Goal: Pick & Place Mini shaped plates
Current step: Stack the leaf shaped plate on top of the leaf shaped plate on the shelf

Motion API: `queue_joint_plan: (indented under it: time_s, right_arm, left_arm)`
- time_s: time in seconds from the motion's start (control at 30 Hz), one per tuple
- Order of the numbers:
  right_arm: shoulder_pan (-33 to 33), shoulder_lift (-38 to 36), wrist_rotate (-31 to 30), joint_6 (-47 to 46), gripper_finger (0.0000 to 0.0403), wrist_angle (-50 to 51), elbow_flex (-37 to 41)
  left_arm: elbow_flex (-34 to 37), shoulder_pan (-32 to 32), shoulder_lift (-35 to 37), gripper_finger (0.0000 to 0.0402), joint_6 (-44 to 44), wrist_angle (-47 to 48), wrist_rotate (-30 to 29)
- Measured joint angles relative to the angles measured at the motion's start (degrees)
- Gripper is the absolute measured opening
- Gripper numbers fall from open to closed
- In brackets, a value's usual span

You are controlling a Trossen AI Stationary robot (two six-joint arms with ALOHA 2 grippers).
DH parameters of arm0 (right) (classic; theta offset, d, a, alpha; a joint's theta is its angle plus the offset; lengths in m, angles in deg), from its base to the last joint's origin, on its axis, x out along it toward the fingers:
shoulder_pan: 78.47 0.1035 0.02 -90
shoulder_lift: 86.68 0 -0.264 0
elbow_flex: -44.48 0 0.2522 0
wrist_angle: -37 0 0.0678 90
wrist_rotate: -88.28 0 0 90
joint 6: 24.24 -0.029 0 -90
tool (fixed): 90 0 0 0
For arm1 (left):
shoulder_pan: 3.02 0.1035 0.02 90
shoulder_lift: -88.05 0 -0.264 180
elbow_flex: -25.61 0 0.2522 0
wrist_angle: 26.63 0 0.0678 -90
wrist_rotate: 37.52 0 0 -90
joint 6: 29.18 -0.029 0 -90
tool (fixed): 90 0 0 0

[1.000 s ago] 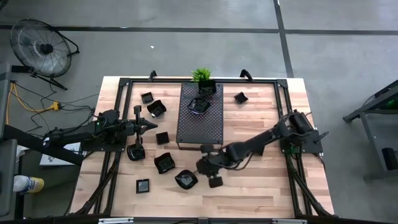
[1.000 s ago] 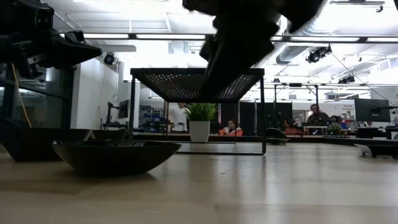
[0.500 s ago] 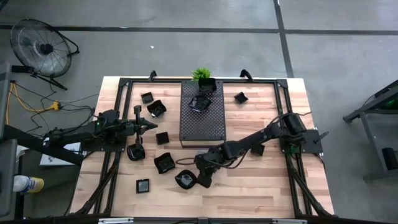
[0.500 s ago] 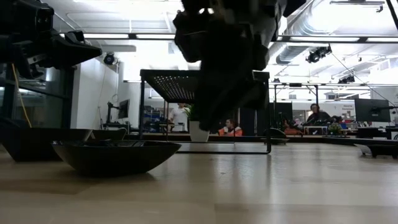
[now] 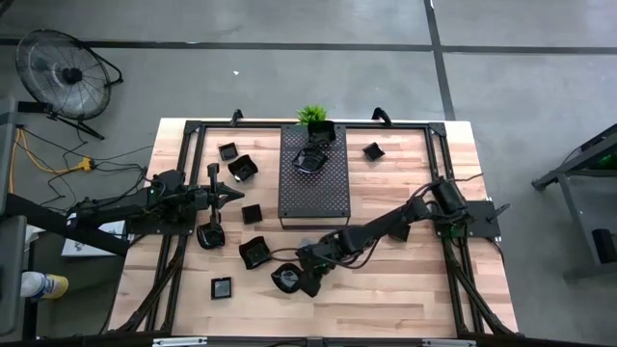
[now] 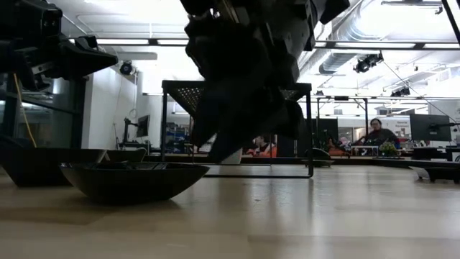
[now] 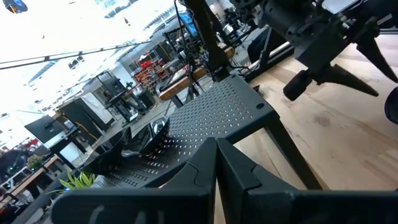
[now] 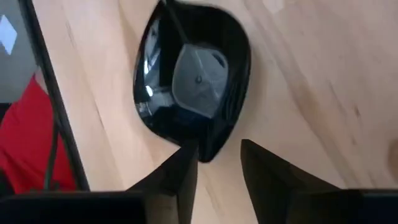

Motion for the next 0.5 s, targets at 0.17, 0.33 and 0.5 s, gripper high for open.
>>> queue_joint_plan:
  time_s: [0.17,0.33,0.5]
  right_arm:
    - [-0.1,0.1,-0.8,0.1,0.0156,0.9,-0.4]
    - [-0.1,0.1,-1.1,-0.3,0.0172,1.0,-0.4]
    - [-0.1,0.5,-2.0,-1.2,0.0172,1.2,-0.5]
  left_arm:
    - [0.0,0.0,0.0,0.0001,0.0,0.0,0.0]
    - [0.0,0.0,0.0,0.0001,0.0,0.0,0.0]
    - [0.0,0.0,0.0,0.0001,0.0,0.0,0.0]
